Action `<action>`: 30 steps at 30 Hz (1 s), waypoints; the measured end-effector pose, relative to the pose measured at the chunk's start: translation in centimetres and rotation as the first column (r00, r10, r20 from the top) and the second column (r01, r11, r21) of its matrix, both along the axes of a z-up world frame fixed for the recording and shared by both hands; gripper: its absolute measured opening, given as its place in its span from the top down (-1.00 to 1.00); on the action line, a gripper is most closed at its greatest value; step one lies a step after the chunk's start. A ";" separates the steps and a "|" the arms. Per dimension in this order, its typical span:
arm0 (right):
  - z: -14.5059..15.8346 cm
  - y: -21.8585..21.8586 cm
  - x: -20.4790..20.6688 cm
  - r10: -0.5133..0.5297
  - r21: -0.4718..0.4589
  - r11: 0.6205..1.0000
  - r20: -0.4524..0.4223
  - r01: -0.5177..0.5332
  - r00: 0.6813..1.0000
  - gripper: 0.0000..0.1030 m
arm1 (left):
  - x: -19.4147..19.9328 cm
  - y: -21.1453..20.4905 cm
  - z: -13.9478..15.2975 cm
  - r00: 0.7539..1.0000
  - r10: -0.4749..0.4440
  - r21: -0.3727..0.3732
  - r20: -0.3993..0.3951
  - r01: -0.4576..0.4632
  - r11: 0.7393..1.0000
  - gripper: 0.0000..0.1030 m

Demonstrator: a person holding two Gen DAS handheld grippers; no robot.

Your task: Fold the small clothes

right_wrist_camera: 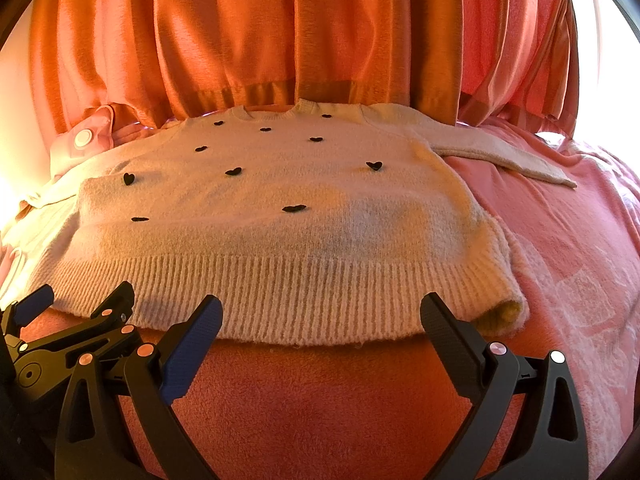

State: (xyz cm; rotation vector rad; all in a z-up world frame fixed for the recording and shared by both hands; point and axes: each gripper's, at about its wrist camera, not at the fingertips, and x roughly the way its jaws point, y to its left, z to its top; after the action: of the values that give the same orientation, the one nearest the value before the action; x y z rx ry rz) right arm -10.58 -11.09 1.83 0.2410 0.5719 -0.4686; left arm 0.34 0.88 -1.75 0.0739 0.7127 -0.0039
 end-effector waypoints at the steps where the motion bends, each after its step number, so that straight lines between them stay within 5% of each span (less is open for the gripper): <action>1: 0.0 0.0 0.0 0.006 0.005 1.000 0.003 -0.006 1.000 -0.90 | 0.0 0.2 0.1 1.000 -0.003 -0.012 -0.004 0.003 1.000 -0.90; 6: 2.0 -2.2 -0.9 0.102 0.152 0.982 0.073 -0.112 0.992 -0.88 | -0.1 0.9 2.1 0.998 -0.062 -0.097 -0.009 0.061 0.993 -0.91; 12: 6.0 -17.1 -1.9 -0.074 0.253 0.967 0.163 0.031 0.984 -0.89 | 1.4 0.9 5.8 0.995 -0.098 -0.152 0.027 0.101 0.983 -0.91; 18: 1.2 -34.5 -0.6 -0.308 0.487 0.839 0.059 0.242 0.949 -0.89 | 6.6 -1.9 7.7 0.970 -0.242 -0.247 0.006 0.236 0.940 -0.91; 22: -2.4 -43.8 -2.3 -0.525 0.634 0.675 0.056 0.376 0.849 -0.88 | 9.7 -3.7 7.3 0.969 -0.249 -0.270 0.000 0.240 0.933 -0.91; 25: -4.2 -47.7 -2.5 -0.616 0.698 0.590 0.065 0.405 0.785 -0.76 | 11.8 -4.4 6.5 0.966 -0.257 -0.294 -0.012 0.243 0.925 -0.91; 28: -5.2 -49.2 -0.6 -0.613 0.700 0.577 0.031 0.421 0.789 -0.57 | 13.7 -4.7 5.5 0.964 -0.264 -0.335 -0.038 0.236 0.912 -0.91; 30: -4.6 -49.2 0.8 -0.626 0.639 0.611 0.028 0.468 0.780 -0.26 | 14.5 -4.6 4.7 0.966 -0.251 -0.344 -0.056 0.217 0.913 -0.91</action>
State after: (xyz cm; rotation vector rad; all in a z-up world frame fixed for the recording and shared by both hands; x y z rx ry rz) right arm -9.80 -60.31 -2.80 1.1171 0.3676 -0.8409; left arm 14.82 -3.68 2.94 -0.1701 0.7903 -0.3624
